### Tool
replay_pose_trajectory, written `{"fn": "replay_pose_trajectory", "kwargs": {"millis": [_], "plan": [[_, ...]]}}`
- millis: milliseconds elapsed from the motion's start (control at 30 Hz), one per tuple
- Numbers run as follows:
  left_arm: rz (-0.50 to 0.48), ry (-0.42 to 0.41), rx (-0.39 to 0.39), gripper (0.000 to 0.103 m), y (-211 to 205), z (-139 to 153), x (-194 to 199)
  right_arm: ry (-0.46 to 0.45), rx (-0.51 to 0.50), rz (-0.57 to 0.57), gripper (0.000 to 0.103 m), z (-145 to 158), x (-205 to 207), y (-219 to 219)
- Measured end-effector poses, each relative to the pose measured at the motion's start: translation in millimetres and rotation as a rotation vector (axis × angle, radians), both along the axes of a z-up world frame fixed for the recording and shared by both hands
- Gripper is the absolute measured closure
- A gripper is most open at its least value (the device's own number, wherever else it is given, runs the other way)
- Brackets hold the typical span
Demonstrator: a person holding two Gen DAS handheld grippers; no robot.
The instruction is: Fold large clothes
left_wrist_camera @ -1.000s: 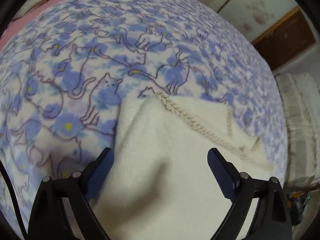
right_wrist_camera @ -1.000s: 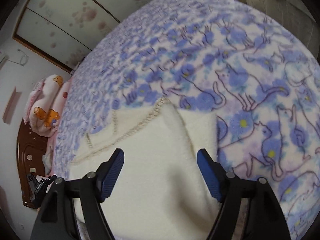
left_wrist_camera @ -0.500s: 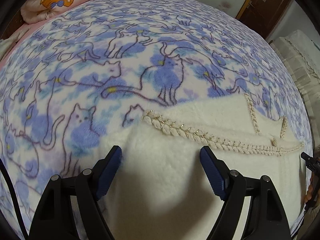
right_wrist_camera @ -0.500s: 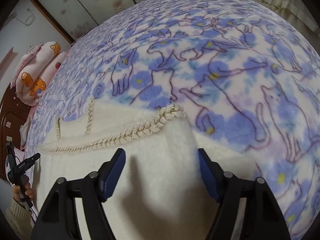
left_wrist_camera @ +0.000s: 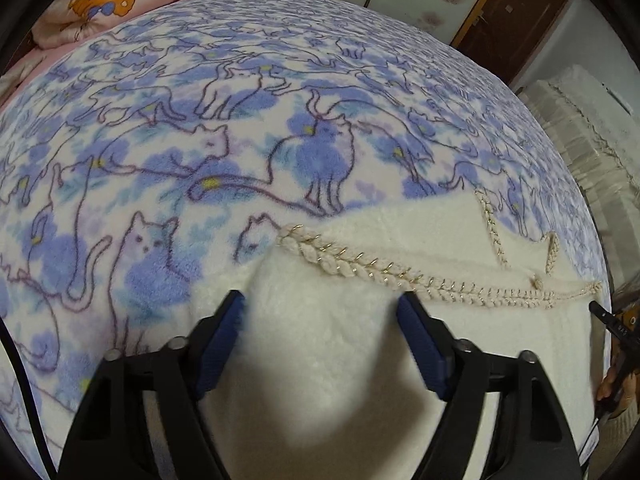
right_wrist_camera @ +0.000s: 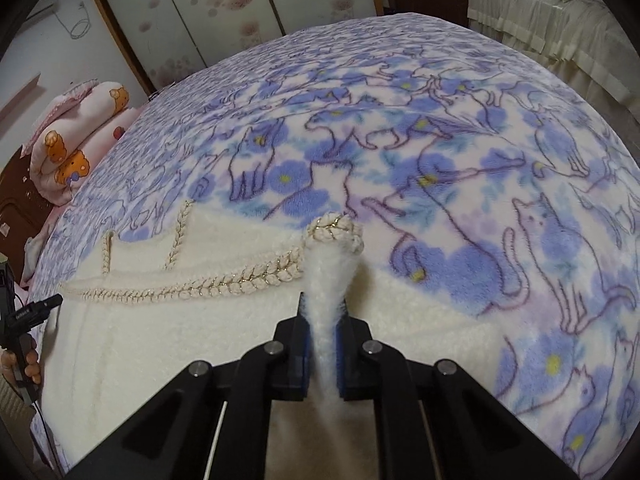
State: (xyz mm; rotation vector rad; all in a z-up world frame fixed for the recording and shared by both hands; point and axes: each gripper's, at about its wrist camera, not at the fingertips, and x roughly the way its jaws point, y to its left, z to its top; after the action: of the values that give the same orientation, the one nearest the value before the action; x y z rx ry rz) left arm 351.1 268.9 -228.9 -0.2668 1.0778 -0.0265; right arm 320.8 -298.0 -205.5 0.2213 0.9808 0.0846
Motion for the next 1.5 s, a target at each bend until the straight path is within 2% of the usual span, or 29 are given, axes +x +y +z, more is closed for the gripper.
{"fn": "replay_pose_trajectory", "kwargs": {"millis": [33, 67, 100, 133, 200, 267, 367, 467, 567, 600, 667, 733, 767, 800, 867, 1000, 1067, 1133, 1200, 1300, 1367, 1400, 1500], "plan": [[0.015, 0.011, 0.001, 0.055, -1.8, -0.3, 2.3, -0.011, -0.009, -0.005, 0.095, 3.0, -1.5, 1.6], [0.033, 0.012, 0.004, 0.064, -2.7, 0.8, 2.8, -0.028, -0.015, -0.012, 0.095, 7.3, -4.1, 3.4], [0.059, 0.016, 0.029, 0.086, -4.6, 3.0, 3.1, -0.044, -0.021, -0.016, 0.095, 12.1, -7.7, 4.5], [0.081, 0.018, 0.070, 0.096, -7.1, 6.5, 2.4, -0.063, -0.026, -0.019, 0.095, 18.1, -11.9, 5.5], [0.079, -0.020, 0.113, 0.097, -13.6, 18.3, -3.5, -0.107, -0.033, -0.028, 0.095, 33.6, -22.3, 6.4], [0.066, -0.103, 0.153, 0.097, -23.3, 40.9, -13.3, -0.149, -0.034, -0.036, 0.096, 49.1, -32.0, 4.3], [0.081, -0.171, 0.158, 0.097, -30.7, 66.2, -17.4, -0.201, -0.039, -0.055, 0.096, 70.3, -37.7, -1.8], [0.108, -0.218, 0.171, 0.097, -36.0, 79.1, -10.0, -0.228, -0.039, -0.081, 0.096, 79.9, -27.0, -6.5], [0.133, -0.235, 0.197, 0.097, -38.8, 78.4, 5.0, -0.221, -0.043, -0.112, 0.096, 71.6, -6.3, -9.1], [0.141, -0.226, 0.215, 0.097, -38.9, 70.8, 12.3, -0.208, -0.066, -0.115, 0.096, 63.5, 0.1, -7.7], [0.149, -0.158, 0.265, 0.097, -38.7, 43.8, 26.2, -0.125, -0.150, -0.120, 0.096, 29.2, 17.9, -4.1], [0.131, -0.070, 0.320, 0.096, -39.3, 7.0, 34.8, -0.018, -0.200, -0.124, 0.095, -11.5, 26.4, -5.3], [0.118, -0.050, 0.337, 0.094, -40.1, -7.4, 35.5, 0.005, -0.187, -0.136, 0.093, -24.2, 24.7, -8.3], [0.118, -0.058, 0.343, 0.092, -40.6, -12.0, 35.3, -0.010, -0.167, -0.160, 0.092, -27.3, 21.0, -12.5], [0.123, -0.066, 0.352, 0.087, -40.6, -12.3, 36.2, -0.009, -0.139, -0.194, 0.074, -23.0, 18.5, -20.1], [0.151, -0.041, 0.333, 0.056, -32.5, 5.7, 32.9, -0.012, -0.107, -0.242, 0.071, 1.3, 7.4, -28.1], [0.166, -0.074, 0.328, 0.053, -34.5, 22.4, 19.7, -0.054, -0.121, -0.255, 0.068, 22.4, -3.3, -16.8], [0.154, -0.107, 0.321, 0.044, -48.3, 38.3, -2.1, -0.099, -0.097, -0.212, 0.068, 40.5, -13.1, 3.4], [0.126, -0.120, 0.299, 0.035, -71.0, 50.1, -23.2, -0.099, -0.059, -0.129, 0.068, 49.4, -22.3, 38.5], [0.054, -0.133, 0.201, 0.033, -105.7, 58.3, -50.3, -0.075, -0.050, 0.014, 0.068, 50.6, -37.1, 101.5], [0.008, -0.129, 0.146, 0.032, -128.4, 53.5, -66.7, -0.049, -0.050, 0.098, 0.068, 43.3, -47.1, 137.7], [-0.016, -0.113, 0.143, 0.031, -139.8, 44.8, -74.1, -0.023, -0.044, 0.137, 0.068, 36.0, -51.3, 154.2], [-0.044, -0.034, 0.221, 0.029, -152.7, 11.3, -82.5, 0.035, -0.098, 0.177, 0.068, 11.0, -60.2, 172.1]]}}
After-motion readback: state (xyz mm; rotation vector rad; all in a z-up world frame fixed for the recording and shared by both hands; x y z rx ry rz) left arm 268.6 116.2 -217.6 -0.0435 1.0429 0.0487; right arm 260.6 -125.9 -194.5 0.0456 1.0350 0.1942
